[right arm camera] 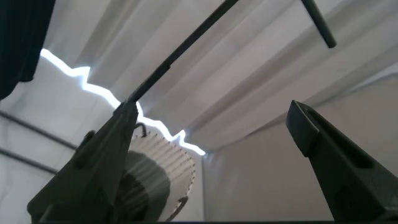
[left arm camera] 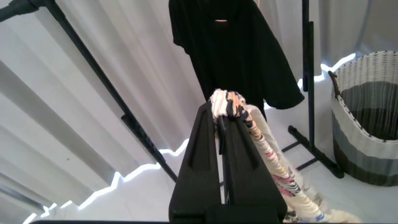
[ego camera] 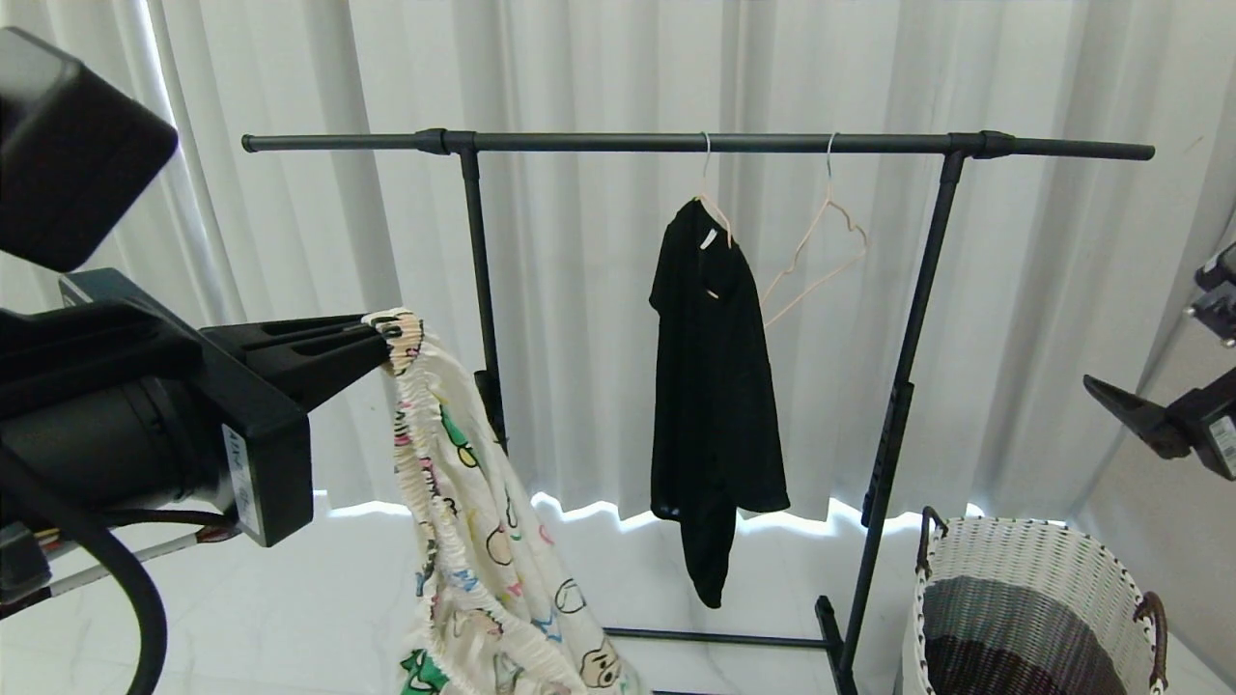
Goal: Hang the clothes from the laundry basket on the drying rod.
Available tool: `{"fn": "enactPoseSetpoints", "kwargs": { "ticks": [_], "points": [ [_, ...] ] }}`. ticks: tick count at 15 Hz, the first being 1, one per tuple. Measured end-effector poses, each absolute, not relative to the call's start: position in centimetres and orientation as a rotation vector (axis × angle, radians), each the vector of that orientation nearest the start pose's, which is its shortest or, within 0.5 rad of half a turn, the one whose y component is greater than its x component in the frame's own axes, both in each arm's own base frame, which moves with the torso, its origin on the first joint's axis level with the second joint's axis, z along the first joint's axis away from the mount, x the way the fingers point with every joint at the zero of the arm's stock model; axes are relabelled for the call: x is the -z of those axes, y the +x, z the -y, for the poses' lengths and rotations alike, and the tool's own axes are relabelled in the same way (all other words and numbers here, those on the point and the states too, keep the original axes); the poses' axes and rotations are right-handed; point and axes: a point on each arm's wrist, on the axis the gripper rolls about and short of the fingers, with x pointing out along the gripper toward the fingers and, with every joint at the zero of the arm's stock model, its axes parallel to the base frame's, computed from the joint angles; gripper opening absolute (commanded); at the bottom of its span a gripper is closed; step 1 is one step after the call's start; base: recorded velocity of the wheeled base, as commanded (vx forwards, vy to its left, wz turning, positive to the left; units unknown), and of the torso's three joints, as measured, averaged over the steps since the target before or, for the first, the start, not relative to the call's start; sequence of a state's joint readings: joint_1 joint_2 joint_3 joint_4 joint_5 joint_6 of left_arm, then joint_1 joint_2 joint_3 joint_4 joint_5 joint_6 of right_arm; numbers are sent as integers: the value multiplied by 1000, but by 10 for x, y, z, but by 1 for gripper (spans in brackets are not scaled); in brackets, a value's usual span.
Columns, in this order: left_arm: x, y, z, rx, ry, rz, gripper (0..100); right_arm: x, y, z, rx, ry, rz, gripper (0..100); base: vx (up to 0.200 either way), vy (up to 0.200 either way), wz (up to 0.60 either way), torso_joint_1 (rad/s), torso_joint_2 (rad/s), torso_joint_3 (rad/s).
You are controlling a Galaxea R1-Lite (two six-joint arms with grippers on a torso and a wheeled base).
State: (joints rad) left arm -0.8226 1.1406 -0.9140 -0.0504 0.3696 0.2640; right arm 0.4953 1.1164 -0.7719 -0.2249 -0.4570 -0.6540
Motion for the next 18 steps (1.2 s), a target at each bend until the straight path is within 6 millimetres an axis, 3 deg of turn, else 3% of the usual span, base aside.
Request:
{"fn": "enactPoseSetpoints", "kwargs": {
  "ticks": [4,10,18],
  "points": [
    [-288,117,105,434,356,-90,0,-249,157,-73,-47,-720,-25,100,0,0,0,0,0,0],
    [-285,113,88,367,360,-89,0,-234,174,-80,-48,-543,-72,100,0,0,0,12,-31,-20],
    [-282,108,82,359,369,-81,0,-226,184,-76,-13,-428,-117,100,0,0,0,179,-435,-249]
  ]
}}
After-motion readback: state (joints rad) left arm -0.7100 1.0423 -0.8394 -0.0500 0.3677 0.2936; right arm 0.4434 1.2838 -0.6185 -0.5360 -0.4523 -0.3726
